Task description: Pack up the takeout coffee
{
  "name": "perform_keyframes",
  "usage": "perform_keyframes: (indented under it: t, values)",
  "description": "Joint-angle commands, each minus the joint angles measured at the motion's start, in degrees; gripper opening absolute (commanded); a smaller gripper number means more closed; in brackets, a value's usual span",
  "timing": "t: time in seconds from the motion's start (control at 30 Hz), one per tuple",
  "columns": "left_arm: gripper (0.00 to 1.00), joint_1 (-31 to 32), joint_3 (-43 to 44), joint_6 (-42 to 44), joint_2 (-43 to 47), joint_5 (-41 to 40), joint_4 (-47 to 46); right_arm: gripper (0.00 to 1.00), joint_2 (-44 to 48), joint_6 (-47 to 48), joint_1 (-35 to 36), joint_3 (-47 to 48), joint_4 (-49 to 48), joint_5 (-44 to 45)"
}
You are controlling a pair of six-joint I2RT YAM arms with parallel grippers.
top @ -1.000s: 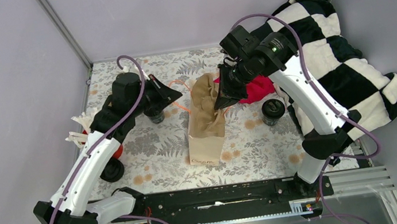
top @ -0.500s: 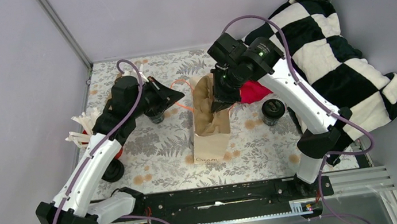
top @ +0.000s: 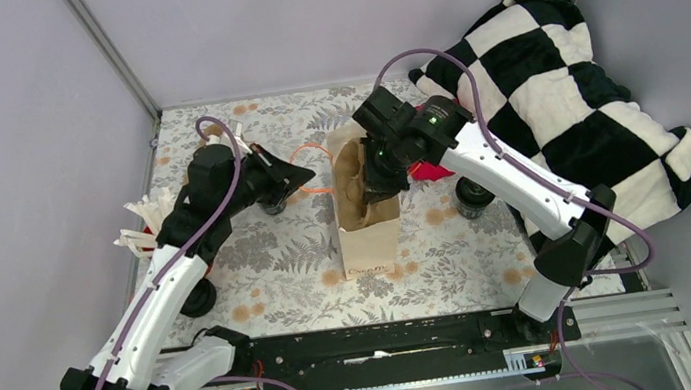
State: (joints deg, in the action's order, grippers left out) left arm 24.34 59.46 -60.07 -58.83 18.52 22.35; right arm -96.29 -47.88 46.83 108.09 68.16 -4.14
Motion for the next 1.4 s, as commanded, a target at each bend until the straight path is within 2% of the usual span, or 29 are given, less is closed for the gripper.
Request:
perform_keyframes:
  t: [0.0,0.43,0.83,0.87,1.03,1.1,1.23,1.37]
  values:
    - [0.00,-0.6,-0.6,-0.2,1.6,1.3,-2.8,0.00,5.7,0.2,0.5,-4.2,-10.1,0.8]
    - [0.00,-2.1,-2.5,1.0,2.4,1.6,-2.3,0.01,5.8,4.5,-0.3,-12.1,-12.0,-1.1]
    - [0.00,-3.7,-1.6,2.7,1.6,2.5,-0.9,0.03,4.5,4.6,-0.9,-14.1,-13.4,-2.4]
    - [0.00,-3.7,-1.7,2.7,1.6,2.5,-1.0,0.06,4.5,4.4,-1.0,-14.3,-13.2,-2.1]
    - [0.00,-4.0,-2.0,3.1,1.5,2.3,-0.4,0.52,3.1,5.4,-0.9,-7.1,-0.9,7.0]
    - [0.00,-4.2,-2.3,3.1,1.4,2.3,-0.3,0.65,3.6,5.2,-0.8,-3.2,2.2,8.2]
    - [0.00,-4.6,-1.6,3.8,0.7,2.4,-0.1,0.73,3.6,6.2,-0.6,6.6,7.2,8.2]
    - [0.00,-4.7,-1.3,4.0,-0.5,3.0,-0.1,0.75,4.3,7.6,-0.7,7.6,3.1,4.8]
